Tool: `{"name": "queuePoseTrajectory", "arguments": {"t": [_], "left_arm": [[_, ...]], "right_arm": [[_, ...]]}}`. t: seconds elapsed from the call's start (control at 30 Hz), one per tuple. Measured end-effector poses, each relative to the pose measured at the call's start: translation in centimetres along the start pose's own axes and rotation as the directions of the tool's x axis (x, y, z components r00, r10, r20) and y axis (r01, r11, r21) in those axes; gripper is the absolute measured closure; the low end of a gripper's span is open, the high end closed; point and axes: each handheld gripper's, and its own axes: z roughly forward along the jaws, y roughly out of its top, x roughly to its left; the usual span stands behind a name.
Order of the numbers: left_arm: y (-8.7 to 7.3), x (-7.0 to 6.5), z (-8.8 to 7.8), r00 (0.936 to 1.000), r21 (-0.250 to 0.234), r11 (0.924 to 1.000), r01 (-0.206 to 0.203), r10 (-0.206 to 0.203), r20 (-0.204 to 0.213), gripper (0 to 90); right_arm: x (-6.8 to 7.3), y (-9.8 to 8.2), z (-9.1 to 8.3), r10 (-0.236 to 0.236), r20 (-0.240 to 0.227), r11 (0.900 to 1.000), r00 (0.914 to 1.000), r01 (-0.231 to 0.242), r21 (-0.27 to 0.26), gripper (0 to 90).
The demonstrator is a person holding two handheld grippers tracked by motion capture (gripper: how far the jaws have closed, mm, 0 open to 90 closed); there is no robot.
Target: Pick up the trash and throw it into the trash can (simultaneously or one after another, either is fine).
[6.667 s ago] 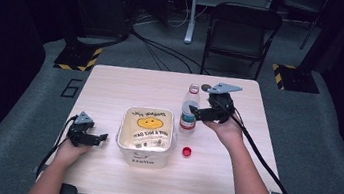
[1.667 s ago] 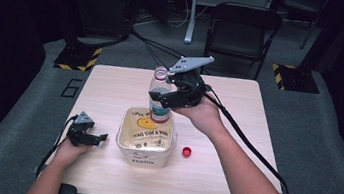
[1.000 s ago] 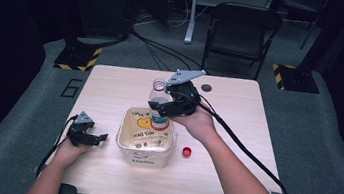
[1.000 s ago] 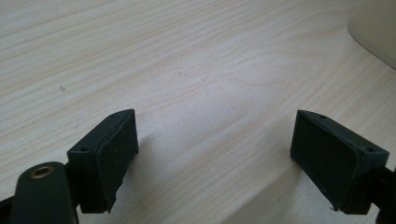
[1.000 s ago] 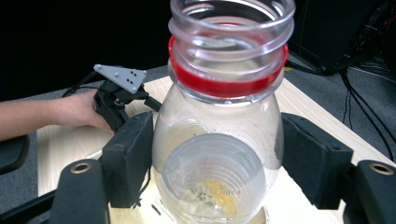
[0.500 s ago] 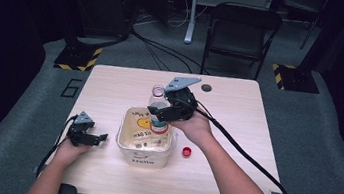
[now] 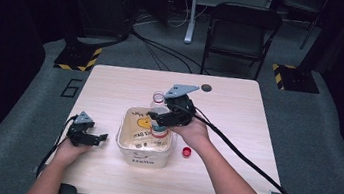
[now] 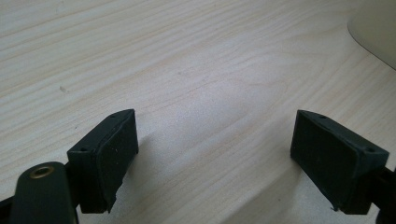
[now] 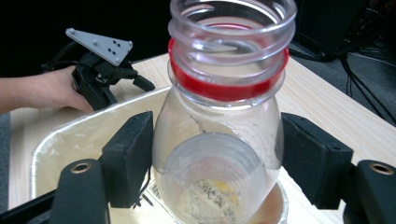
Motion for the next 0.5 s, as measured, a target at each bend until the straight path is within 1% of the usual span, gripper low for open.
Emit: {"name": "queuePoseTrajectory", "arguments": {"t": [0.13, 0.2, 0.33, 0.5], "left_arm": [[0.0, 0.0, 0.0, 1.0, -0.001, 1.0, 0.0, 0.0, 0.0, 14.9], [0.0, 0.0, 0.0, 1.0, 0.0, 1.0, 0.0, 0.0, 0.0, 14.9], [0.0, 0.0, 0.0, 1.0, 0.0, 1.0, 0.0, 0.0, 0.0, 14.9], [0.0, 0.0, 0.0, 1.0, -0.001, 1.0, 0.0, 0.0, 0.0, 14.9]], "right_arm": [[0.0, -0.7, 0.6, 0.0, 0.011, 1.0, 0.9999, 0.0, 0.012, 27.9], [0.2, -0.9, 0.9, -0.01, 0.013, 1.0, 0.9999, 0.01, 0.014, 28.0], [0.2, -1.6, 1.3, -0.003, 0.014, 1.0, 0.9999, 0.003, 0.007, 28.0], [0.0, -2.3, 1.7, 0.007, 0.024, 1.0, 0.9997, -0.007, 0.022, 27.9]]}}
